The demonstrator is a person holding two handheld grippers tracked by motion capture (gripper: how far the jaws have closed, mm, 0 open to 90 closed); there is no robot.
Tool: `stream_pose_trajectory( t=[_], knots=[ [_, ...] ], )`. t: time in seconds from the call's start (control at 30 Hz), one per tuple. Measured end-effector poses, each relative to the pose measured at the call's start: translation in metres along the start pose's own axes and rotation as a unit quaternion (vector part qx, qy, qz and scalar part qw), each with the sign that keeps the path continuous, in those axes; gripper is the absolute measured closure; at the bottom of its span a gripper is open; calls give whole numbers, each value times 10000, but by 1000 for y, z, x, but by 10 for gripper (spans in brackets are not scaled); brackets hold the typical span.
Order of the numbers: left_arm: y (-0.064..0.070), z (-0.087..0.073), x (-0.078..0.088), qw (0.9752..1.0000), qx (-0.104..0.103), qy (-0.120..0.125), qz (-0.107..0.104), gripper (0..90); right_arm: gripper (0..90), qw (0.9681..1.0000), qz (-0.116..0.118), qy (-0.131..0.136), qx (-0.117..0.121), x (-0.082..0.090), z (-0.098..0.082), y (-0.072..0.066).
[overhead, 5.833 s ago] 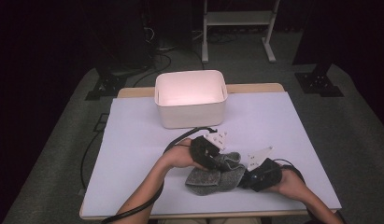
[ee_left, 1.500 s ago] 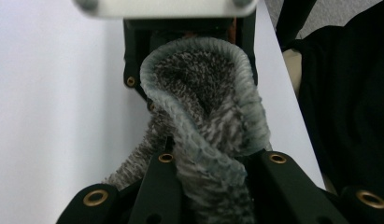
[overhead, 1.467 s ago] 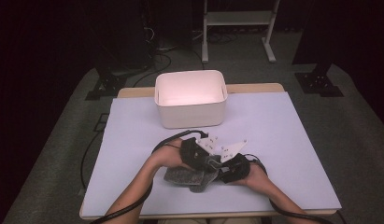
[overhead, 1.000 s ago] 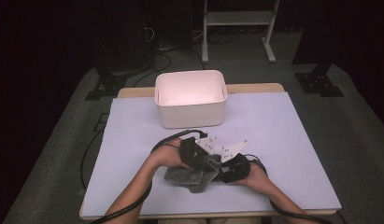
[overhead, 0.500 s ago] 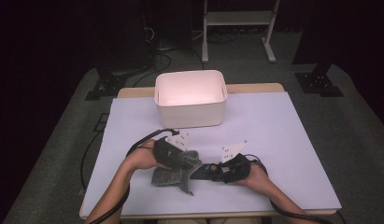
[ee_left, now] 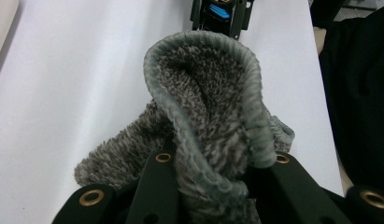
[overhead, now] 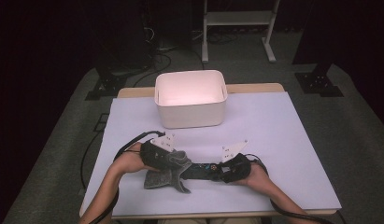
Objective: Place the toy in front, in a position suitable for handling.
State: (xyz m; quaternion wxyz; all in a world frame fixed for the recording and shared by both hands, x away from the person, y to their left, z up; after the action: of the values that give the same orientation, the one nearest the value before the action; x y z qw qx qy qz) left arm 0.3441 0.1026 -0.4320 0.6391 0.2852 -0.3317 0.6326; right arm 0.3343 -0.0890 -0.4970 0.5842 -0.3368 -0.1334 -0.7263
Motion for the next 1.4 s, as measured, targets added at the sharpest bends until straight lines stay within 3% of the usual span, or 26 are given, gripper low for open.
stream_pose_trajectory(
  t=[0.13,0.23,0.67,0.93,1.4],
  knots=[
    [1,8,-1,9998,-54,174,-71,755,641,10000,-12,3,4,0,0,0],
    [0,18,-6,9996,-199,165,-125,756,640,10000,-15,-4,-9,0,0,0],
    [-4,67,-49,9959,-623,364,-549,773,639,10000,2,5,-5,0,1,0],
    [-4,57,-42,9968,-513,338,-509,772,640,10000,-22,1,41,0,1,0],
    [0,-3,5,9986,70,522,-35,768,640,10000,13,-5,3,0,1,0]
  ],
)
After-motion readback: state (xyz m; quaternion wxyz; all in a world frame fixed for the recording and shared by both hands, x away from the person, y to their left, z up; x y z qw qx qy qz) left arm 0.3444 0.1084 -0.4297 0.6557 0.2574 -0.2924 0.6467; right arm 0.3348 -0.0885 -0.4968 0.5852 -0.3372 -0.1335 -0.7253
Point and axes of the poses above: each handheld gripper's, and its own axes: x roughly backward along the jaws, z roughly out of its top, y roughly to its right, the point moved 7 cm from there along -x, roughly forward along the jaws, and after that the axes turned 7 degrees about -x, right-handed, at the moved point
